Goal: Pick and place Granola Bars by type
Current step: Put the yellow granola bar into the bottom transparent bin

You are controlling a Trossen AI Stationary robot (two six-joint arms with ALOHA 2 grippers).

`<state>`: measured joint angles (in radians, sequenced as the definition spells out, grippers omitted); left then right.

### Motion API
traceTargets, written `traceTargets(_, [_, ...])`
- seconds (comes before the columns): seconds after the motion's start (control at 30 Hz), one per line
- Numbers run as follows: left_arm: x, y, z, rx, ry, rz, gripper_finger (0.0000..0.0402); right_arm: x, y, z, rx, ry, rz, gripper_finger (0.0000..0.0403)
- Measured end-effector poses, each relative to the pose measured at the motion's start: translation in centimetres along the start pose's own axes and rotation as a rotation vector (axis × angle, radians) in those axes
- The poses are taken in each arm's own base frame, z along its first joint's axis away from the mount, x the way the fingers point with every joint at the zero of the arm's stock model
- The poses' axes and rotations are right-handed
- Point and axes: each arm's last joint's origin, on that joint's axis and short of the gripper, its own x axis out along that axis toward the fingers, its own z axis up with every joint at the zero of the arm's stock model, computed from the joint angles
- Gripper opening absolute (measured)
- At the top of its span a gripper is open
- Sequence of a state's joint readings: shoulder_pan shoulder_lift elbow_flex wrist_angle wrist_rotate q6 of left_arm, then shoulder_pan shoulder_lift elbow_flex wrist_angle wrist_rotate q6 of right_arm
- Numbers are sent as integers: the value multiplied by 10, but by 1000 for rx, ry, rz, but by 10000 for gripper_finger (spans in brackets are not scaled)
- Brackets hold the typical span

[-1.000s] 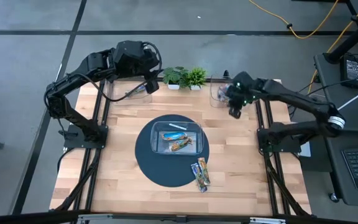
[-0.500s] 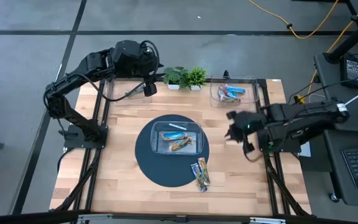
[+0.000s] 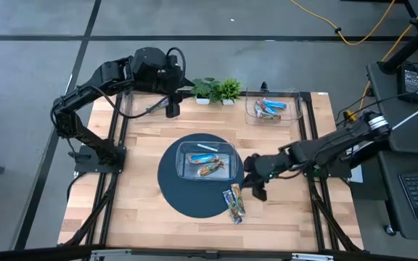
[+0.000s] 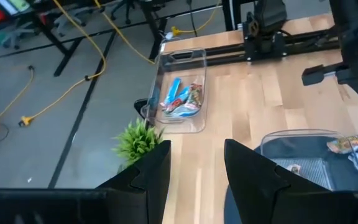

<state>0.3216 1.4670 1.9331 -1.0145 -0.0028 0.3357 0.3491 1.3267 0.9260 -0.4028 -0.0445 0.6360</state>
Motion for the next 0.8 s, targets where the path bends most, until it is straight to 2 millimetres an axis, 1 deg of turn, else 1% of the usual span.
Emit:
traceTargets(0.13, [0, -1, 0, 45, -10, -25, 143, 19, 5, -9, 202, 57, -18, 69])
traceTargets(0.23, [0, -1, 0, 72, -12, -30, 143, 32, 5, -18, 330, 126, -53, 65])
traceTargets(0.33, [0, -1, 0, 87, -11, -30, 143, 45, 5, -24, 399, 189, -64, 68])
traceTargets(0.4, [0, -1, 0, 90, -12, -30, 143, 53, 5, -26, 427, 214, -67, 78])
traceTargets(0.5, [0, -1, 0, 91, -10, -31, 143, 63, 5, -28, 448, 223, -55, 110])
traceTargets(0.7, [0, -2, -2, 90, 16, -41, 143, 78, 1, -30, 516, 233, -77, 209])
traceTargets(0.8, [0, -2, -4, 89, 28, -45, 143, 86, -2, -32, 566, 246, -106, 247])
